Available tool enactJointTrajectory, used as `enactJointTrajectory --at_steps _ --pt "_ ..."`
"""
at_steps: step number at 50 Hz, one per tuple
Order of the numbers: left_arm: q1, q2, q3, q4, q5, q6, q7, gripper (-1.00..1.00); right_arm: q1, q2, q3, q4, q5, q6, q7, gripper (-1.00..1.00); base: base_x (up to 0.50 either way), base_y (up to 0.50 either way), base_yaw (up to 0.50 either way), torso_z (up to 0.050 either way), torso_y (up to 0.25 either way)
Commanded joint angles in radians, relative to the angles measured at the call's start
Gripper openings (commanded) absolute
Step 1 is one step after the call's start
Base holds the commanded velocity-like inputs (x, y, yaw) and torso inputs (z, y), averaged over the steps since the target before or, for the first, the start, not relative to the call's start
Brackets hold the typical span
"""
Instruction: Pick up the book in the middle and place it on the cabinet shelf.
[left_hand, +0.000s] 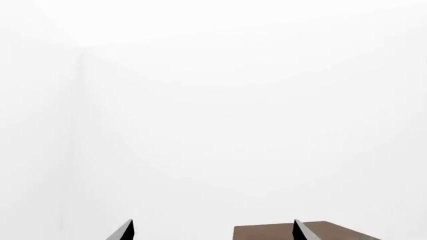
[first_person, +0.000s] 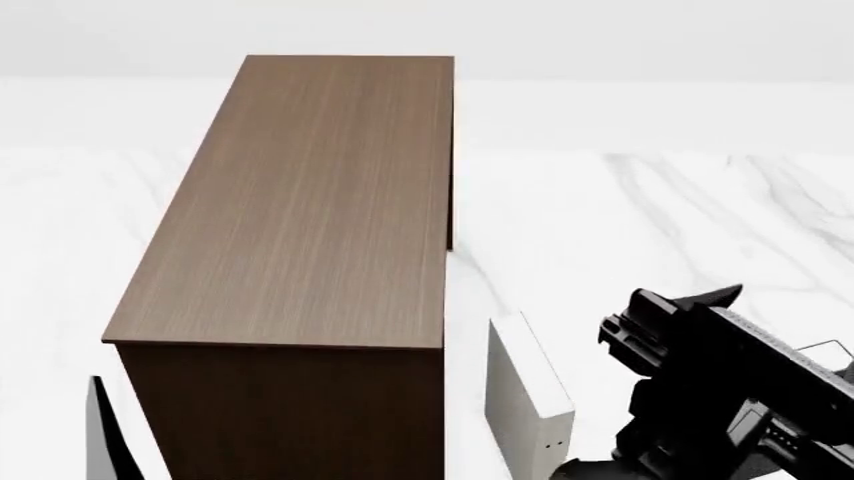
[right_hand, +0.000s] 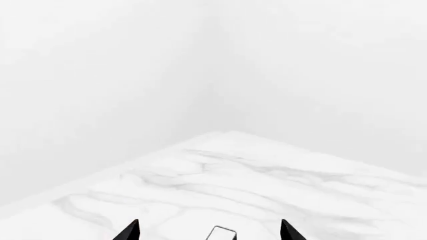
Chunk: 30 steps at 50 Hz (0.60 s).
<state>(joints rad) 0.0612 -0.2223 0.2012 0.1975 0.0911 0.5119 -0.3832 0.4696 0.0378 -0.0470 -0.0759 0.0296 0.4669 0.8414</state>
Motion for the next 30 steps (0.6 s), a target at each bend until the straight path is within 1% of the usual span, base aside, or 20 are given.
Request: enactJointTrajectory --at_steps 1,11,19,30 --pt "0.001 0.012 -0.016 -0.005 0.007 -0.007 0.018 1.00 0.077 -0.017 0.025 0.026 0.092 0.128 0.075 1.00 0.00 0.00 0.00 0.000 0.000" --pt "0.002 0.007 -0.006 -0.014 0.008 -0.005 0.015 1.00 0.088 0.002 0.018 0.037 0.115 0.128 0.133 1.00 0.00 0.00 0.00 0.000 0.000" --pt "0.002 0.003 -0.002 -0.014 0.007 -0.006 0.012 1.00 0.076 0.004 0.027 0.027 0.146 0.118 0.158 1.00 0.00 0.00 0.00 0.000 0.000" --pt "0.003 -0.003 0.005 -0.010 0.003 -0.013 0.008 1.00 0.056 0.013 0.007 0.034 0.177 0.113 0.168 1.00 0.00 0.00 0.00 0.000 0.000"
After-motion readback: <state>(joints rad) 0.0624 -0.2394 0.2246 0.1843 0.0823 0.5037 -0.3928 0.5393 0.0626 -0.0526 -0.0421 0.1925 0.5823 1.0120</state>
